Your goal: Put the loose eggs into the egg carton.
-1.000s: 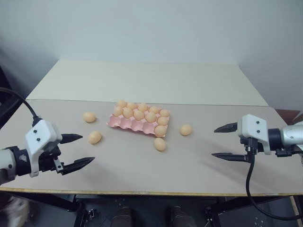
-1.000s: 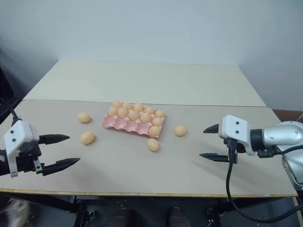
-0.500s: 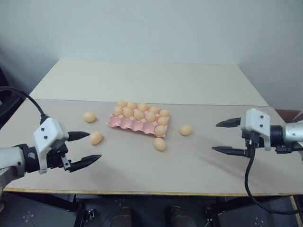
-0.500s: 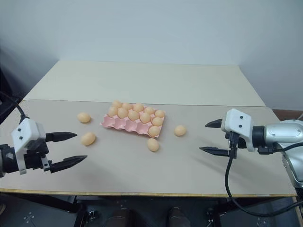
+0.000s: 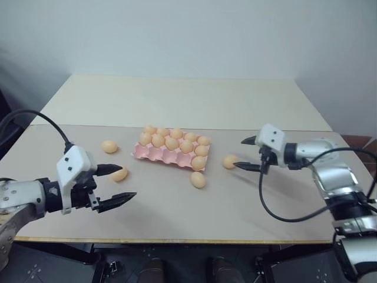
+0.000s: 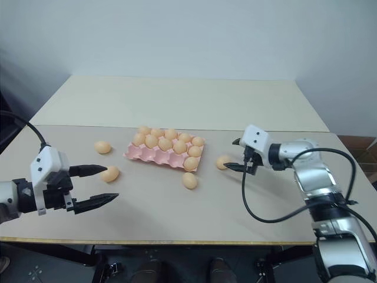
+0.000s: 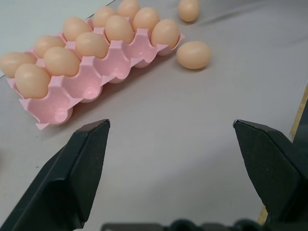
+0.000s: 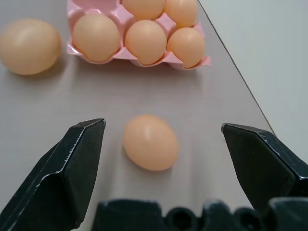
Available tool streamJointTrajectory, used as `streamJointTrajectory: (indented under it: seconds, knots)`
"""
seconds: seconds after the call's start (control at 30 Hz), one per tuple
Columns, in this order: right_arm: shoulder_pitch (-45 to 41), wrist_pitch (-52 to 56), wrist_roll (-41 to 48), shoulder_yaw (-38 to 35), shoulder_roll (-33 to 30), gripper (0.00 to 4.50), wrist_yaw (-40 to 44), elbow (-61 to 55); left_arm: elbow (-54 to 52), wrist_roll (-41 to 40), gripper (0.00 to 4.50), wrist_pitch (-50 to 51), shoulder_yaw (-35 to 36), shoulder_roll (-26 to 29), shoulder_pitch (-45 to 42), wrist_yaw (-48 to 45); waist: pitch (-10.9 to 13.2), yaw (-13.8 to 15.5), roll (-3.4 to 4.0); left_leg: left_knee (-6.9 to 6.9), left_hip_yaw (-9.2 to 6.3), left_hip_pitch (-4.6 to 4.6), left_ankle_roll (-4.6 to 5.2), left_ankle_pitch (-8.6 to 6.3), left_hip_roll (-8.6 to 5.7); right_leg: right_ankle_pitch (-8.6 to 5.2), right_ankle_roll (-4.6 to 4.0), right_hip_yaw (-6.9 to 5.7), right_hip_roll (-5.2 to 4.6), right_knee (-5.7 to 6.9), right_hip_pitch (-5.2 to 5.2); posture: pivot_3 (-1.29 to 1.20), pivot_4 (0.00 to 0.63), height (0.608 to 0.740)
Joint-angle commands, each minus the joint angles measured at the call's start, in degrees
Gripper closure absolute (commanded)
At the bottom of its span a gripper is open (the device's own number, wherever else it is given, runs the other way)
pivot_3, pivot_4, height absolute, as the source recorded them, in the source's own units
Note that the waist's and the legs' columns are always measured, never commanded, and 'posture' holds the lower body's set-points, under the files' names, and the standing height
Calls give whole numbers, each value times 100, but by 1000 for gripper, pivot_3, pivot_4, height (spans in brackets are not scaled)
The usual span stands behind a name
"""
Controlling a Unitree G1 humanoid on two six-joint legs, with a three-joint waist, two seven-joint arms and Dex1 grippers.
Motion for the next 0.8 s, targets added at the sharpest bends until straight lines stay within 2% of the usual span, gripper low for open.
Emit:
streamJointTrajectory:
  seconds: [0.03, 0.57, 0.67, 0.8]
  knots:
    - [-292, -411, -165, 28, 107, 0, 57, 400, -181, 3, 28, -85, 21, -8, 1, 69, 0, -2, 0, 0, 0, 0, 0, 0, 0, 0, 1, 0, 0, 0, 0, 0, 150, 740]
    - [-947, -1240, -643, 255, 790, 0, 248, 2308, -75, 140, 28, -252, -263, -11, 75, 64, 1, -90, 2, 0, 0, 4, 0, 0, 1, 7, 8, 3, 3, 5, 0, 0, 150, 740]
    - [-1037, -1395, -752, 258, 888, 570, 135, 2623, -15, 184, 0, -276, -237, 19, 112, 8, 1, -86, 3, 0, 0, 5, 0, 0, 2, 8, 10, 3, 4, 6, 1, 0, 150, 740]
    - [-1089, -1539, -880, 254, 946, 1864, 16, 2782, -15, 263, 0, -288, -192, 21, 181, -10, 2, -82, 3, 0, 0, 4, 0, 0, 1, 8, 10, 3, 3, 5, 0, 0, 150, 740]
